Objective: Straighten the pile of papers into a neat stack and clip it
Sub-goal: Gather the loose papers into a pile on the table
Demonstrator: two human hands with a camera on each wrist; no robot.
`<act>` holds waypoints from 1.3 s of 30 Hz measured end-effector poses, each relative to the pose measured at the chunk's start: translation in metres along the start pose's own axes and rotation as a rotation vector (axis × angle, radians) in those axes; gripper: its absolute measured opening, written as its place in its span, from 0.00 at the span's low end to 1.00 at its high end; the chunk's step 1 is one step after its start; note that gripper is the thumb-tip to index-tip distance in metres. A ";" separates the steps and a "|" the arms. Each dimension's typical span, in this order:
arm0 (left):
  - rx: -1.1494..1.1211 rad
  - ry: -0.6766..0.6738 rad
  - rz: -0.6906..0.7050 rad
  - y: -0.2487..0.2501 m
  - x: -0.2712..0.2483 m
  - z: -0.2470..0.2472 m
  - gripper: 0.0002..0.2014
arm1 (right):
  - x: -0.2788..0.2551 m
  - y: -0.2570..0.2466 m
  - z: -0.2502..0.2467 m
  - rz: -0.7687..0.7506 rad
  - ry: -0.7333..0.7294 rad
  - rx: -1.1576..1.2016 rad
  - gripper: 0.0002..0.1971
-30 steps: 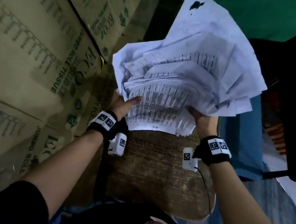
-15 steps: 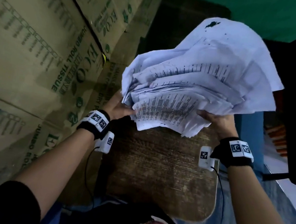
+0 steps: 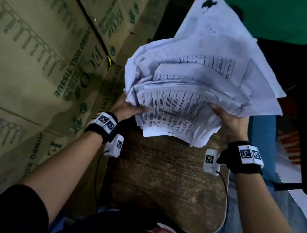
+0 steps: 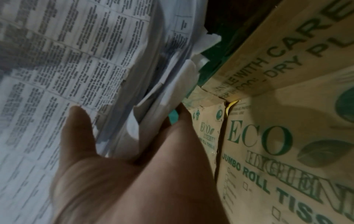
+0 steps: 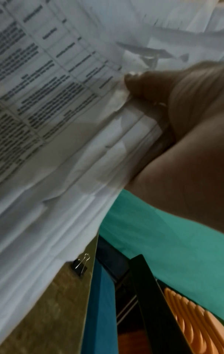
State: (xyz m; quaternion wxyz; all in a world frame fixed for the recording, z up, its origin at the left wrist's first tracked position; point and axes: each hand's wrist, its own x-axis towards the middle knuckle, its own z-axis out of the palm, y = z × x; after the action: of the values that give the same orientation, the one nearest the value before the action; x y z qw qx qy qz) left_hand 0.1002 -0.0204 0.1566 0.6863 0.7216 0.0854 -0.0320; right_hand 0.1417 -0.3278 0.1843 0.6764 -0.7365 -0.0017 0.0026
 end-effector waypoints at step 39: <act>-0.119 0.473 0.275 0.002 0.000 0.033 0.21 | -0.006 -0.007 0.027 -0.124 0.066 -0.085 0.22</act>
State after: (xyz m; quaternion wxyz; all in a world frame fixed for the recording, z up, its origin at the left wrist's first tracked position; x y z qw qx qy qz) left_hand 0.1026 -0.0538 0.1568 0.6862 0.6725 0.1459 0.2358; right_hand 0.1353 -0.3004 0.1885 0.6433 -0.7626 -0.0251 -0.0635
